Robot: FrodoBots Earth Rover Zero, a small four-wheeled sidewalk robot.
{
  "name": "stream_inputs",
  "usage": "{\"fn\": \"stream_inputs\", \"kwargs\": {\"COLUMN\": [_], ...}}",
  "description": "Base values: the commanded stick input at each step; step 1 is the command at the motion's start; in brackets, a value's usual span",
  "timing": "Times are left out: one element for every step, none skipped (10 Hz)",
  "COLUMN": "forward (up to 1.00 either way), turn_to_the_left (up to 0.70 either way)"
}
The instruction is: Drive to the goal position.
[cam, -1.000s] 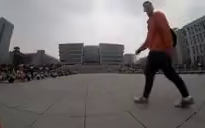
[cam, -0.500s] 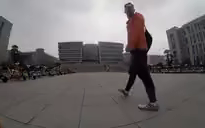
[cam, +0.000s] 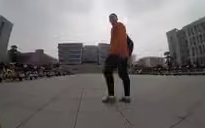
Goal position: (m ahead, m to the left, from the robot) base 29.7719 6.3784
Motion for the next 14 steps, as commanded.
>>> {"fn": "stream_inputs", "kwargs": {"forward": [0.70,0.70,0.70,0.70,0.70,0.70,0.70,0.70,0.70,0.70,0.70,0.70,0.70,0.70], "turn_to_the_left": [0.34,0.34,0.16,-0.01,-0.01,-0.01,-0.01,-0.01,-0.01,-0.01,-0.01,-0.01,-0.01,-0.01]}}
